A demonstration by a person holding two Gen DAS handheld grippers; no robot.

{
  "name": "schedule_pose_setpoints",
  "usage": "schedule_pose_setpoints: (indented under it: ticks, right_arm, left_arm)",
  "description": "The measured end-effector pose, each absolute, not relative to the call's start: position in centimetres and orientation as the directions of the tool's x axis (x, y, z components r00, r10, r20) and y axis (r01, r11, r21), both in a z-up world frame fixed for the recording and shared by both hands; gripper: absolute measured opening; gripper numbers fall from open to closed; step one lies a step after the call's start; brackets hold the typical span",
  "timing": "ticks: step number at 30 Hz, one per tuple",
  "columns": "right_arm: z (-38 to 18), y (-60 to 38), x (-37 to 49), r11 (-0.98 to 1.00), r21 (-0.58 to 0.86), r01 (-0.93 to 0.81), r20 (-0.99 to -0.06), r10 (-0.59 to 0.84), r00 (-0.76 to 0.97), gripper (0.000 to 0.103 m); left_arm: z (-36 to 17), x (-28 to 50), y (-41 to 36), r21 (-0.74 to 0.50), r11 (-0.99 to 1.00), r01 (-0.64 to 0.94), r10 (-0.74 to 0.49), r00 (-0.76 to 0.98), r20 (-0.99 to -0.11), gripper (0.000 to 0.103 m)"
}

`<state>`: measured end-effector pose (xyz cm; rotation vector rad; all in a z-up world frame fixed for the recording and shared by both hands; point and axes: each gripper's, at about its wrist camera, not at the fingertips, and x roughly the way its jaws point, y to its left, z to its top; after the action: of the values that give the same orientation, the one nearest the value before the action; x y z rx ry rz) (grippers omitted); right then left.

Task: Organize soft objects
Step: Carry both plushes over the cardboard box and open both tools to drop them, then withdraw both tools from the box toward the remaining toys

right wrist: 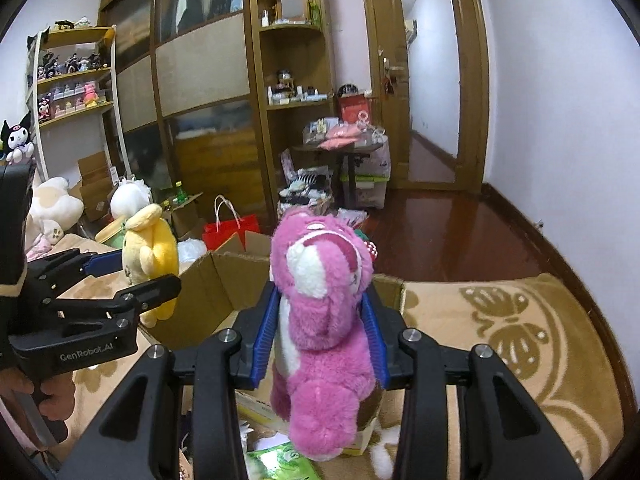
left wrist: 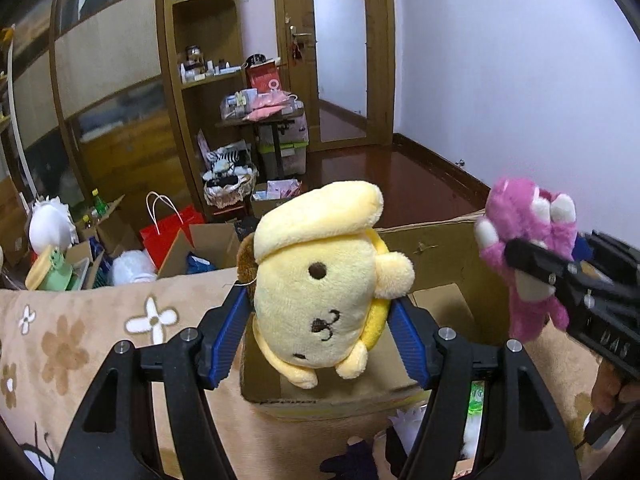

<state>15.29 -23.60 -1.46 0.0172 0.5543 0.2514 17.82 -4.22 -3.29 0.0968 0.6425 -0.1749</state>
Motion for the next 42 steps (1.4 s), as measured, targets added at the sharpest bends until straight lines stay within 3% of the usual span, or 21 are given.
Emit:
schedule_pose_setpoints:
  ticks: [5,8,10,17,21,23,42]
  right_arm:
    - [-2.3,-23.7,15.4,0.969,0.083,-0.231,-0.527,0.239,0.816,0.045]
    - [-2.4,-24.0,15.4,0.967,0.099,-0.235,-0.525,0.251,0.813,0.061]
    - [-2.5,-24.0,15.3,0.968,0.097,-0.232,-0.522,0.248,0.816,0.064]
    - [-2.2,-23.7,14.4,0.969,0.096,-0.226,-0.525,0.242,0.816,0.078]
    - [-1.7,-23.6,13.2,0.969,0.106,-0.224,-0.526,0.246,0.814,0.098]
    - [-1.4,-23.6,12.6,0.969,0.11,-0.222,-0.517,0.247,0.82,0.101]
    - [1.7,-22.3,5.4,0.974,0.117,-0.196,-0.469,0.228,0.853,0.103]
  left_arm:
    - [-4.2,18.4,-4.1,0.03,0.981,0.194,-0.133,0.767,-0.628,0.075]
    - [-4.5,18.5,-3.7,0.022,0.982,0.185,-0.129,0.76,-0.637,0.081]
    - [-4.3,18.4,-3.4,0.014,0.985,0.174,-0.125,0.76,-0.638,0.089]
    - [-3.7,17.9,-2.0,0.012,0.99,0.14,-0.1,0.762,-0.639,0.095]
    - [-3.1,16.9,-1.6,0.031,0.99,0.135,-0.086,0.77,-0.632,0.099]
    - [-2.8,16.2,-1.5,0.045,0.99,0.136,-0.078,0.774,-0.628,0.1]
    - [0.0,8.8,1.3,-0.021,0.993,0.115,-0.1,0.748,-0.656,0.1]
